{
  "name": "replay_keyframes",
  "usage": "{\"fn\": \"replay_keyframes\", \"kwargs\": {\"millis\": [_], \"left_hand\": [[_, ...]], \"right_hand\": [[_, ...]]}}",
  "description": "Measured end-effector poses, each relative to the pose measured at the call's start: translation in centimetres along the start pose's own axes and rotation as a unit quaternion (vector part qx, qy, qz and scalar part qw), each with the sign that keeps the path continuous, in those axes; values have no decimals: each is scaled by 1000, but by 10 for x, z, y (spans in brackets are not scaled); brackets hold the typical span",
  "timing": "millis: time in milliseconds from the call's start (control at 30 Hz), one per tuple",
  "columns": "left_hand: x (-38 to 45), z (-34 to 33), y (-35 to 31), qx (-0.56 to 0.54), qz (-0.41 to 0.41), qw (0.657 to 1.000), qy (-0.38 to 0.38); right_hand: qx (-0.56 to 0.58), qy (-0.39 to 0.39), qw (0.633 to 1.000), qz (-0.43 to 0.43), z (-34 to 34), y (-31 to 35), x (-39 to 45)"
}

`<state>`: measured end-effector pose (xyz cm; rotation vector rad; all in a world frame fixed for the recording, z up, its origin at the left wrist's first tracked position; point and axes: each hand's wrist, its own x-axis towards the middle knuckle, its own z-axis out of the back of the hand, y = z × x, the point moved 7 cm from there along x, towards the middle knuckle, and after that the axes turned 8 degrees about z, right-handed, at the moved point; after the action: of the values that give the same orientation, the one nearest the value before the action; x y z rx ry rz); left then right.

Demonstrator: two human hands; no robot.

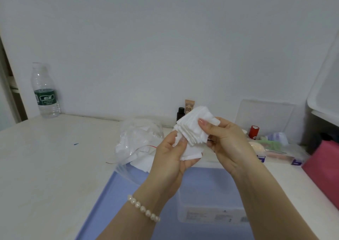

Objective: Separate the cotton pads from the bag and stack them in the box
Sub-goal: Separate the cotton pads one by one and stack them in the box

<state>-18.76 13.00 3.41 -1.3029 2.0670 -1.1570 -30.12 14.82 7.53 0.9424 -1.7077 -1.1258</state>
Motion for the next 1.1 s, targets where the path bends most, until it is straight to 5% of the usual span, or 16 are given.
{"fn": "replay_keyframes", "kwargs": {"millis": [233, 433, 633, 867, 1100], "left_hand": [[0, -2, 3, 4, 4, 1000, 18], [-1, -7, 4, -38, 27, 997, 62], [0, -6, 6, -80, 49, 994, 46], [3, 4, 3, -117, 36, 992, 12], [5, 11, 6, -21, 49, 999, -9]], "right_hand": [[-48, -17, 998, 22, 2, 1, -1], [-43, 54, 997, -46, -4, -5, -4], [139, -99, 983, 60, 20, 14, 5], [161, 86, 983, -6, 17, 20, 4], [89, 139, 986, -19, 21, 29, -4]]}}
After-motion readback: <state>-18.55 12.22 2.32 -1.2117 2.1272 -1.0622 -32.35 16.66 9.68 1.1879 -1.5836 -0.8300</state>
